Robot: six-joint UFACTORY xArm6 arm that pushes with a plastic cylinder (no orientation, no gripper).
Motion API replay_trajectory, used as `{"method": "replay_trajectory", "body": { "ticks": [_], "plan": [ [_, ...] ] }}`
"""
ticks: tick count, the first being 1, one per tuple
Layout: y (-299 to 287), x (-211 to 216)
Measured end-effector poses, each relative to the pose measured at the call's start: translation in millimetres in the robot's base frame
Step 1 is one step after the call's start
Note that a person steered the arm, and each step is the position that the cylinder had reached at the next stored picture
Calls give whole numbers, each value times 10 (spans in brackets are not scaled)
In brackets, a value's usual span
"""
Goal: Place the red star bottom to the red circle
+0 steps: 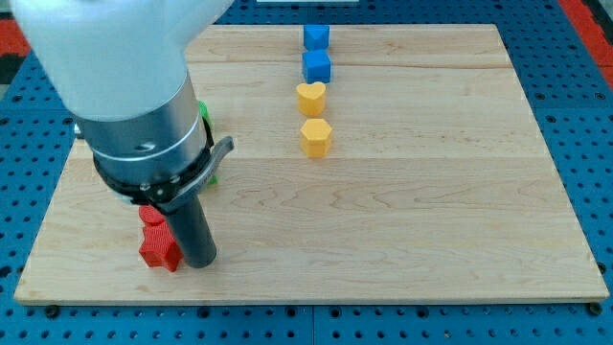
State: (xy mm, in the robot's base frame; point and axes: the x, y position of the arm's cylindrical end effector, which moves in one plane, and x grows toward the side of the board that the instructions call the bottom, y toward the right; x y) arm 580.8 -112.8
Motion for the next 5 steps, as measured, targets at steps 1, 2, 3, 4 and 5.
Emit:
{"method": "replay_trajectory", "body": {
  "ticks": [1, 2, 3, 4, 5],
  "plan": [
    [-31, 2],
    [-144, 93],
    [-381, 152],
    [-205, 209],
    [360, 108]
  ]
}}
